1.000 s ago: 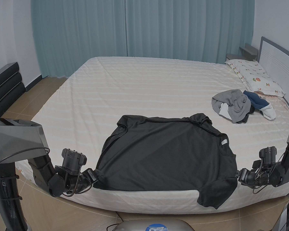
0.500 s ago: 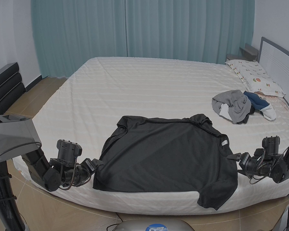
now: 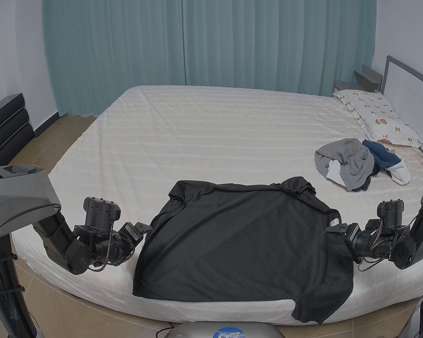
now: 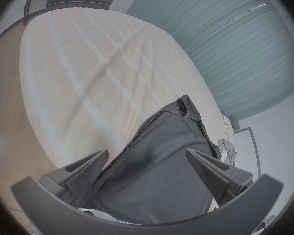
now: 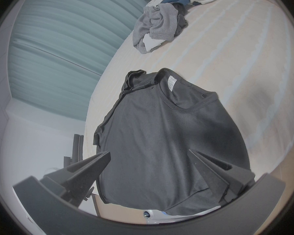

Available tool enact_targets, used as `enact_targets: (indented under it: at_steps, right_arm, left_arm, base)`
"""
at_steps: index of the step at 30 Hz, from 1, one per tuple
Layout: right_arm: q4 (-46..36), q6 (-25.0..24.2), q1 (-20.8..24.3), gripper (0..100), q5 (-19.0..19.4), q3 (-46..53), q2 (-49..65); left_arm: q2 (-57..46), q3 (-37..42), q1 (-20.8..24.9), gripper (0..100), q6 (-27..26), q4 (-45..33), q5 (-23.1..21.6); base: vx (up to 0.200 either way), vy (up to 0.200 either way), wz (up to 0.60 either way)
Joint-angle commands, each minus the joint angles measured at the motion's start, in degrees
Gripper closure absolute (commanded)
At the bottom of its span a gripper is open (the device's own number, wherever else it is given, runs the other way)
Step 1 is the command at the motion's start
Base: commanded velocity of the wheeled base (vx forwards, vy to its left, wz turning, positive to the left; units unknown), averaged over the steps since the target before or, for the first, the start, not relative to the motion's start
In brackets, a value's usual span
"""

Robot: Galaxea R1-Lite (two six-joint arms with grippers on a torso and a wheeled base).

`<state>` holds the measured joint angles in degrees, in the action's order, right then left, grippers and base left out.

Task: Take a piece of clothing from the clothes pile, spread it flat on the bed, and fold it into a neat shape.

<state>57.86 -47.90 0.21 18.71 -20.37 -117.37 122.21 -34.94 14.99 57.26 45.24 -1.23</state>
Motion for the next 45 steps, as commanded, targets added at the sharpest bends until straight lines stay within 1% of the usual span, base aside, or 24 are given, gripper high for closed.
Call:
enact_targets:
  at_steps: [1,8,11,15,24,27,30,31,32,34,35,38,43,44,45]
  right_arm:
    - [0.33,-0.97,0.23,0,0.1,-0.28,-0.58]
    - [0.68,-0.97,1.02,0,0.18,-0.28,-2.34]
    - [0.59,-0.97,1.37,0,0.1,-0.11,-2.34]
    - [0.59,-1.06,1.46,0,0.18,-0.11,-2.34]
    - [0.59,-1.41,1.46,0,0.27,-0.2,-3.57]
    - [1.47,-1.59,2.17,0,0.18,-0.37,-5.5]
    - [4.19,-3.69,2.87,0,0.1,-0.28,-6.73]
    - [4.19,-3.69,2.87,0,0.1,-0.28,-6.73]
    - [7.8,-6.86,3.31,0,0.1,0.07,-7.79]
    - [9.73,-8.27,3.4,0,0.18,0.33,-8.4]
    - [11.75,-9.06,3.48,0,0.01,0.6,-9.28]
    - [13.77,-9.23,3.84,0,-0.08,1.47,-9.89]
    - [14.13,-9.32,4.01,0,-0.26,1.56,-10.07]
    - [14.13,-9.32,4.19,0,-0.26,1.56,-10.07]
    - [14.13,-9.32,4.19,0,-0.26,1.56,-10.07]
  left_arm:
    - [0.66,-0.39,-0.05,0,-0.13,0.11,0.35]
    - [0.66,-0.48,-0.05,0,-0.04,0.11,0.35]
    - [0.13,-0.31,-0.05,0,0.13,0.11,0.0]
    - [0.13,-0.48,0.12,0,0.05,0.11,0.18]
    - [0.66,-4.7,0.21,0,-0.13,0.02,0.7]
    - [2.15,-8.3,0.21,0,-0.13,-0.42,0.88]
    - [3.39,-11.29,0.21,0,-0.39,-0.68,0.97]
    - [3.39,-11.29,0.21,0,-0.39,-0.68,0.97]
    - [5.14,-14.46,0.21,0,-0.57,-0.77,0.97]
    - [6.81,-16.57,0.21,0,-0.66,-0.77,0.97]
    - [8.83,-19.64,0.21,0,-0.66,-0.94,0.97]
    - [11.65,-24.74,0.47,0,-1.01,-3.84,0.97]
    - [15.95,-35.37,0.65,0,-1.71,-11.23,0.97]
    - [16.74,-37.04,0.65,0,-1.71,-12.19,0.97]
    - [16.74,-37.04,0.65,0,-1.71,-12.19,0.97]
  base:
    - [0.0,0.0,0.0]
    - [0.0,0.0,0.0]
    - [0.2,0.0,0.0]
    - [0.0,0.0,0.0]
    - [0.0,0.0,0.0]
    - [0.0,0.0,0.0]
    - [0.0,0.0,0.0]
    - [0.0,0.0,0.0]
    - [0.0,0.0,0.0]
    - [0.0,0.0,0.0]
    - [0.0,0.0,0.0]
    - [0.0,0.0,0.0]
    - [0.0,0.0,0.0]
    - [0.0,0.0,0.0]
    - [0.0,0.0,0.0]
